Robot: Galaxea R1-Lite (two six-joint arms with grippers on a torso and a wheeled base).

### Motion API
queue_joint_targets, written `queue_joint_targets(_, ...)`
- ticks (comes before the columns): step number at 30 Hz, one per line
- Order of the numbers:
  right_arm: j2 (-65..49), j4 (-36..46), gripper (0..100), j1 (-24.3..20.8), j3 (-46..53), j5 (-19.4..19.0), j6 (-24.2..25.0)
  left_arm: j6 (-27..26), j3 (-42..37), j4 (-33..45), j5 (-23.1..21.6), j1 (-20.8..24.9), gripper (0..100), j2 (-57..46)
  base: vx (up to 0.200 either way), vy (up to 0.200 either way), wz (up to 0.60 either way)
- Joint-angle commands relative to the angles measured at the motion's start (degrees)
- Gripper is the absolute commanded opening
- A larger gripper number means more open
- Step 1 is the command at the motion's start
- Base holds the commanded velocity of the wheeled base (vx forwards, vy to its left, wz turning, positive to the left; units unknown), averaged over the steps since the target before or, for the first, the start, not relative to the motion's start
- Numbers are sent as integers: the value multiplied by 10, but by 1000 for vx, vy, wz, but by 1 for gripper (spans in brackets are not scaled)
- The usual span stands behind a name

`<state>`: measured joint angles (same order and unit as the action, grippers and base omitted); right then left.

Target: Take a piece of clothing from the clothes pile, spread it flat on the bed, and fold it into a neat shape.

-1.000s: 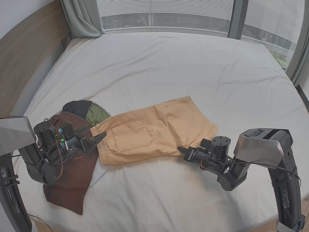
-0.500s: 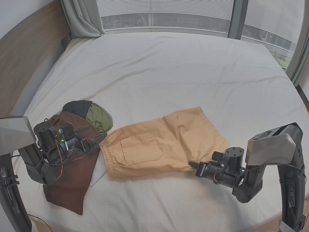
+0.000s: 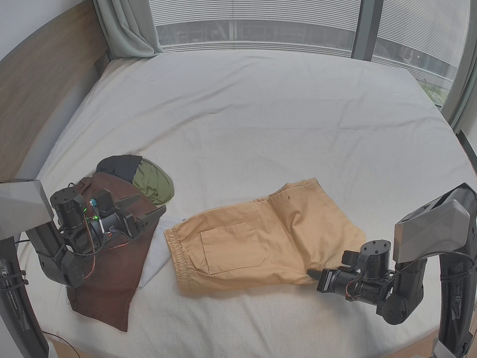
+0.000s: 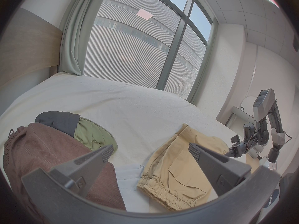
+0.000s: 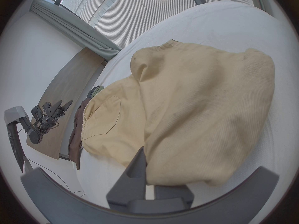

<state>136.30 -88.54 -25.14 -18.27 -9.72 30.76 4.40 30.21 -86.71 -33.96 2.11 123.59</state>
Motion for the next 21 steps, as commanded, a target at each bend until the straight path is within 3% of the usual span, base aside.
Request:
queue_joint_targets(1,-2,0,0,-4,2,0,-1,0,-1,0,-2,0,100,-1,0,0,0)
queue_joint_targets(10,-2,0,0,-4,1,-2,-2,2,-2,0,-4,4,100,-1,0,0,0)
queue_joint_targets(11,-2,0,100,-4,0,-1,-2,2,-2,0,-3,4,100,-1,0,0,0)
queue_joint_targets(18,-10,0,100,-10,36,-10,-8,2,-2,0,-3,9,100,-1,0,0,0)
queue_joint_targets(21,-23,0,100,-21,65,-41,-26,4,-1,0,-3,10,100,-2,0,0,0)
